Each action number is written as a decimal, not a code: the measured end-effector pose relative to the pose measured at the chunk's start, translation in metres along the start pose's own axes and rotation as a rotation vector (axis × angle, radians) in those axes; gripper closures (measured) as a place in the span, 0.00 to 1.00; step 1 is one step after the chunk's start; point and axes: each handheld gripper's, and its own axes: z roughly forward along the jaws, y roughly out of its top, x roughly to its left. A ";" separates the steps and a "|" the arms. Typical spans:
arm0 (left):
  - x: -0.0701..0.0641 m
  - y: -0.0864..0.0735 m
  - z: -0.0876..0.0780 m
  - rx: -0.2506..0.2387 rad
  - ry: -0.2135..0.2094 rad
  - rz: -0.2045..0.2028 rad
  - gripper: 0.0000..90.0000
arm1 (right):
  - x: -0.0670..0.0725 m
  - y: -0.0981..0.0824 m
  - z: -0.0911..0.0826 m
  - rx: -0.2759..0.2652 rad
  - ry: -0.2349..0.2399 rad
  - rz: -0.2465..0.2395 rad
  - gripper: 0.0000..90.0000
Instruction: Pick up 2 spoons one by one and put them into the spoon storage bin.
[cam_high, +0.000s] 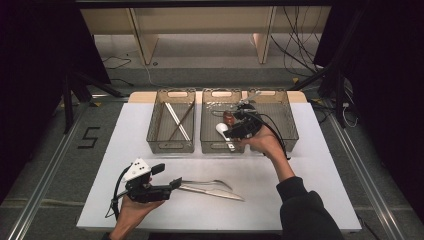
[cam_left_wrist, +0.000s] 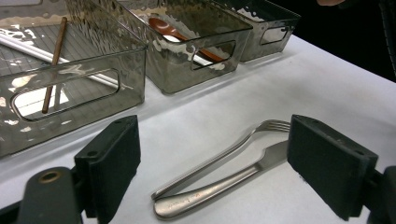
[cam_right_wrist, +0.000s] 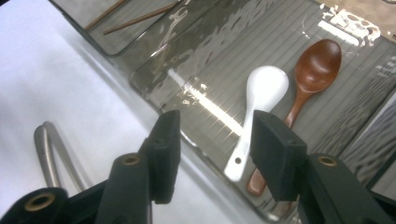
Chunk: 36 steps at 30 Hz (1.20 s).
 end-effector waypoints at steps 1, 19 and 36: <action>0.000 0.000 0.000 -0.001 0.000 -0.001 0.19 | 0.001 -0.002 -0.002 -0.005 0.001 -0.006 0.57; 0.001 -0.001 0.007 0.068 -0.029 0.007 0.19 | 0.019 -0.040 -0.023 -0.058 0.046 -0.036 0.47; -0.005 0.007 0.017 0.191 -0.101 0.054 0.20 | 0.025 -0.095 -0.039 -0.100 0.073 -0.011 0.41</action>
